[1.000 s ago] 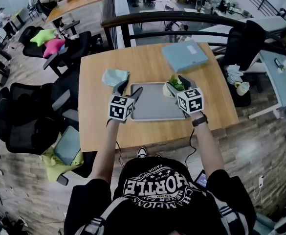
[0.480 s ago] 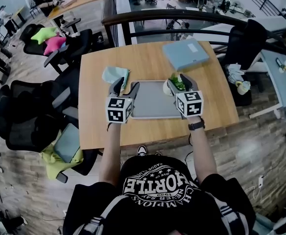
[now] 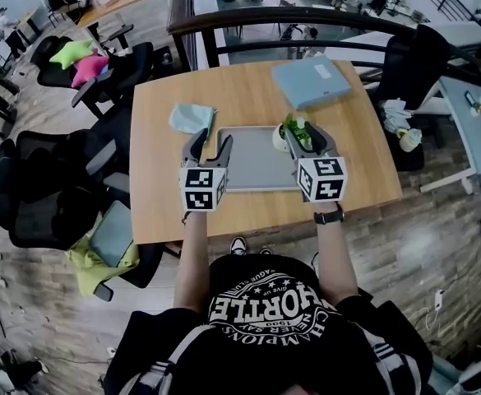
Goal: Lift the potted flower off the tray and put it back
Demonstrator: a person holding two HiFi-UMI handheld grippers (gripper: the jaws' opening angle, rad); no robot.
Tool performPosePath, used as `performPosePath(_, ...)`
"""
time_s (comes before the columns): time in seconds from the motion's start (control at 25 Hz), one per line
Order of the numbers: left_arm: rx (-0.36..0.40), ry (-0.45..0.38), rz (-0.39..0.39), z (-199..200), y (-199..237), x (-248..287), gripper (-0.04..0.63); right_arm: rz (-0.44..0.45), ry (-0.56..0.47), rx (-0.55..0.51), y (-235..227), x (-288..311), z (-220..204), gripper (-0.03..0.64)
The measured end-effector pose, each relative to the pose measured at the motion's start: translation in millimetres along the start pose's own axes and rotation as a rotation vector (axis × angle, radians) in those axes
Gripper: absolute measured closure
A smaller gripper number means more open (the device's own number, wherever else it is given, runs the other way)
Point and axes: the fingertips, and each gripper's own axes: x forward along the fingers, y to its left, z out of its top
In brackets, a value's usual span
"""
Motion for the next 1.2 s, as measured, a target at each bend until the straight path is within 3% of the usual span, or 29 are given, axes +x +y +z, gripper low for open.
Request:
performPosePath(0.56, 0.017, -0.014, 0.043, -3, -7, -9, 0.445, -0.01, -0.029, 0.029, -2, -21, -8, 0.489)
performPosePath(0.76, -0.012, -0.033, 0.073, 0, -2, -13, 0.502, -0.025, -0.052, 0.04, -7, -27, -2, 0.51)
performPosePath(1.2, -0.001, -0.072, 0.072, 15, 2, -26, 0.567, -0.032, -0.087, 0.063, -2, -33, 9, 0.578)
